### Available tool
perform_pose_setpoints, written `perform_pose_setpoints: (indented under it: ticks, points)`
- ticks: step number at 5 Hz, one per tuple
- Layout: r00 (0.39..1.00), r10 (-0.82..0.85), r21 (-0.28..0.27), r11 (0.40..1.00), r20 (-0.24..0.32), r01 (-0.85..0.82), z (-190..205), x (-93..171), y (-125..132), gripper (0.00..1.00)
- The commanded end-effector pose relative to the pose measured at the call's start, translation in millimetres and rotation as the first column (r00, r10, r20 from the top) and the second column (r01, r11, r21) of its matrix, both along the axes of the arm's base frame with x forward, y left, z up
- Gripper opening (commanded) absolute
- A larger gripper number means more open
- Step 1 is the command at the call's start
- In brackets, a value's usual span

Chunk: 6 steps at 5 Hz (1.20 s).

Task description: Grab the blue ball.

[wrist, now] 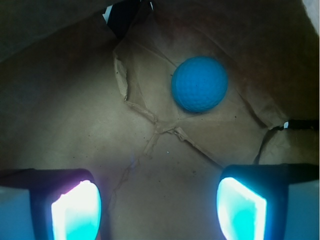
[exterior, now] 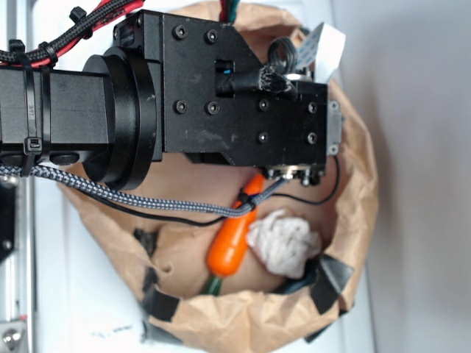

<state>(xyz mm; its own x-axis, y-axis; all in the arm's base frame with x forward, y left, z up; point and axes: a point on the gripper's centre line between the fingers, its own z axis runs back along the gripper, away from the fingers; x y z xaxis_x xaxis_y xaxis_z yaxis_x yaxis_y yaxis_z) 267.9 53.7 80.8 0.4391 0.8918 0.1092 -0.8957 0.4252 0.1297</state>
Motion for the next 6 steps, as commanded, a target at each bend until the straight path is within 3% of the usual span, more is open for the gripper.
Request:
perform_pose_setpoints:
  ticks: [1,3,4,6]
  points:
    - [0.996,0.042,-0.01,0.999,0.082,-0.042,16.0,-1.7,17.3,1.0]
    - [0.994,0.044,-0.033,0.999,0.1,-0.04,2.8,-12.9,41.7,1.0]
    - [0.991,0.041,0.01,0.999,0.127,-0.042,-15.1,-19.2,45.5,1.0]
    - [0.987,0.074,0.044,0.996,0.146,-0.081,-28.9,-13.4,49.9,1.0]
